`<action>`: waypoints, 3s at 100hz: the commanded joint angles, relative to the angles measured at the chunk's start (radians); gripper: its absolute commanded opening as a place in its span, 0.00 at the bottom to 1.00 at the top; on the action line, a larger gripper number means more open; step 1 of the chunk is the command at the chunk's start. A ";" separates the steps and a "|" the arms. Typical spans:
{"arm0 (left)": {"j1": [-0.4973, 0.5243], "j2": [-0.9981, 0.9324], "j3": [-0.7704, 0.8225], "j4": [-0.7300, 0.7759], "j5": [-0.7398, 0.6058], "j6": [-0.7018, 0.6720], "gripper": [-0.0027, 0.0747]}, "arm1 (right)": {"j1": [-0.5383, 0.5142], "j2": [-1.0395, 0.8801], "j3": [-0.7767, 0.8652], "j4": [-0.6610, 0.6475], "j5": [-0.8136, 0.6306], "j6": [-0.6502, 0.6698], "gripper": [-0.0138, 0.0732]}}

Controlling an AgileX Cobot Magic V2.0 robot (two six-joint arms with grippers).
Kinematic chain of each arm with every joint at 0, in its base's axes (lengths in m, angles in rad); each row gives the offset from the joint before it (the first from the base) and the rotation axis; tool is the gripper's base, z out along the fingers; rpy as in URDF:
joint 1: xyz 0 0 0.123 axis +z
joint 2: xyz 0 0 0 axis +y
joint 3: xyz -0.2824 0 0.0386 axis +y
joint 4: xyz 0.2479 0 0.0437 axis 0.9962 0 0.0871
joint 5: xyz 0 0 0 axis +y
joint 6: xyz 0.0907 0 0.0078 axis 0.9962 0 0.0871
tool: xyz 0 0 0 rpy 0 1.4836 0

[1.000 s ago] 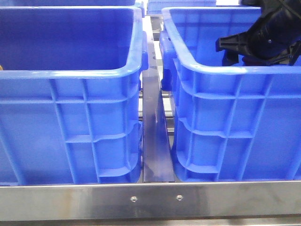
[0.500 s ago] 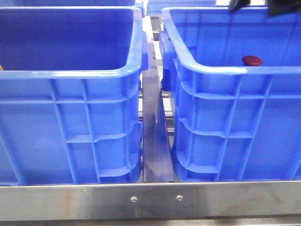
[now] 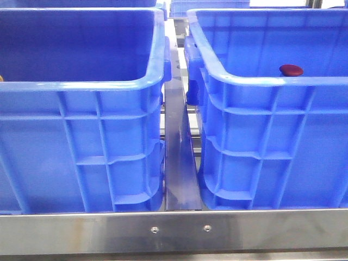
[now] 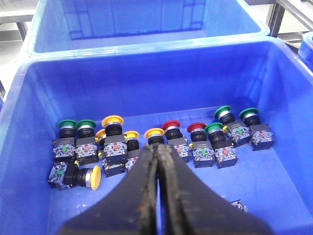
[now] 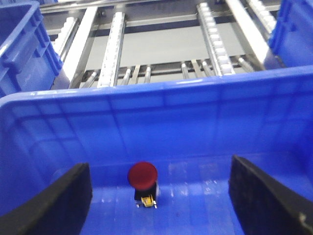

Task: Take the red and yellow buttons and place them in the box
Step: 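Move the left gripper over the button bin toward a yellow button, then grasp the yellow-capped button with the left gripper and lift it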

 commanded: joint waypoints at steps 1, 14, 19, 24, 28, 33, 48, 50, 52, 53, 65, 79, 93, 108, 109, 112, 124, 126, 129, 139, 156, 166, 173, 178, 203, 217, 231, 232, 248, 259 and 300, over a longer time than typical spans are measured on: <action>0.002 0.002 -0.025 -0.006 -0.080 -0.006 0.01 | -0.007 -0.096 0.035 -0.010 -0.009 -0.015 0.84; 0.002 0.002 -0.025 -0.006 -0.080 -0.006 0.01 | -0.007 -0.205 0.108 -0.005 0.013 -0.015 0.84; 0.002 0.002 -0.025 -0.006 -0.080 -0.006 0.01 | -0.007 -0.244 0.124 -0.005 0.019 -0.015 0.84; 0.002 0.002 -0.025 -0.006 -0.080 -0.006 0.01 | -0.007 -0.288 0.136 -0.005 0.025 -0.015 0.84; 0.002 0.002 -0.025 -0.006 -0.080 -0.006 0.01 | -0.007 -0.312 0.143 -0.005 0.033 -0.015 0.83; 0.002 0.002 -0.025 -0.006 -0.080 -0.006 0.01 | -0.007 -0.343 0.146 -0.005 0.038 -0.015 0.79; 0.002 0.002 -0.025 -0.006 -0.080 -0.006 0.01 | -0.007 -0.405 0.146 -0.005 0.044 -0.015 0.52; 0.002 0.002 -0.025 -0.006 -0.080 -0.006 0.01 | -0.007 -0.408 0.146 -0.005 0.045 -0.015 0.47; 0.002 0.002 -0.025 -0.006 -0.080 -0.006 0.01 | -0.007 -0.411 0.146 -0.005 0.047 -0.015 0.43; 0.002 0.002 -0.025 -0.006 -0.080 -0.006 0.01 | -0.007 -0.412 0.146 -0.005 0.047 -0.015 0.40; 0.002 0.002 -0.025 -0.006 -0.080 -0.006 0.01 | -0.007 -0.412 0.146 -0.005 0.056 -0.015 0.16; 0.002 0.002 -0.025 -0.006 -0.080 -0.006 0.01 | -0.007 -0.412 0.146 -0.005 0.057 -0.015 0.06; 0.002 0.002 -0.025 -0.006 -0.080 -0.002 0.05 | -0.007 -0.412 0.146 -0.005 0.057 -0.015 0.06; 0.002 0.002 -0.025 -0.006 -0.080 -0.002 0.35 | -0.007 -0.412 0.146 -0.005 0.057 -0.015 0.06; 0.002 0.002 -0.025 -0.006 -0.080 -0.002 0.39 | -0.007 -0.412 0.146 -0.005 0.057 -0.015 0.06; 0.002 0.002 -0.025 -0.006 -0.080 -0.002 0.47 | -0.007 -0.412 0.146 -0.005 0.057 -0.015 0.06; 0.002 0.002 -0.025 -0.006 -0.083 -0.002 0.72 | -0.007 -0.412 0.146 -0.005 0.057 -0.015 0.06; 0.002 0.002 -0.025 -0.006 -0.083 -0.002 0.73 | -0.007 -0.412 0.146 -0.005 0.057 -0.015 0.06; 0.002 0.006 -0.025 -0.006 -0.083 -0.002 0.74 | -0.007 -0.412 0.146 -0.005 0.057 -0.015 0.06; 0.002 0.020 -0.025 -0.006 -0.096 -0.002 0.73 | -0.007 -0.412 0.146 -0.005 0.057 -0.015 0.06; 0.002 0.121 -0.041 -0.004 -0.130 -0.002 0.73 | -0.007 -0.412 0.146 -0.005 0.058 -0.015 0.06; 0.004 0.234 -0.083 0.000 -0.121 -0.002 0.73 | -0.007 -0.412 0.146 -0.005 0.058 -0.015 0.06; 0.012 0.316 -0.125 0.008 -0.114 -0.004 0.73 | -0.007 -0.412 0.146 -0.005 0.058 -0.015 0.06; 0.031 0.376 -0.159 0.008 -0.110 -0.021 0.73 | -0.007 -0.412 0.146 -0.005 0.058 -0.015 0.06; 0.104 0.669 -0.333 0.024 -0.055 -0.024 0.73 | -0.007 -0.412 0.146 -0.005 0.058 -0.015 0.06; 0.104 0.804 -0.393 0.038 -0.050 -0.024 0.73 | -0.007 -0.412 0.146 -0.005 0.058 -0.015 0.06; 0.104 0.898 -0.426 0.052 -0.054 -0.024 0.73 | -0.007 -0.412 0.146 -0.005 0.058 -0.015 0.06; 0.104 0.907 -0.429 0.054 -0.055 -0.024 0.73 | -0.007 -0.412 0.146 -0.005 0.058 -0.015 0.06; 0.104 0.979 -0.452 0.076 -0.063 -0.024 0.73 | -0.007 -0.412 0.146 -0.005 0.058 -0.015 0.06; 0.104 1.012 -0.454 0.076 -0.083 -0.024 0.73 | -0.007 -0.412 0.146 -0.005 0.058 -0.015 0.06; 0.104 1.104 -0.454 0.076 -0.136 -0.024 0.73 | -0.007 -0.412 0.146 -0.005 0.058 -0.015 0.06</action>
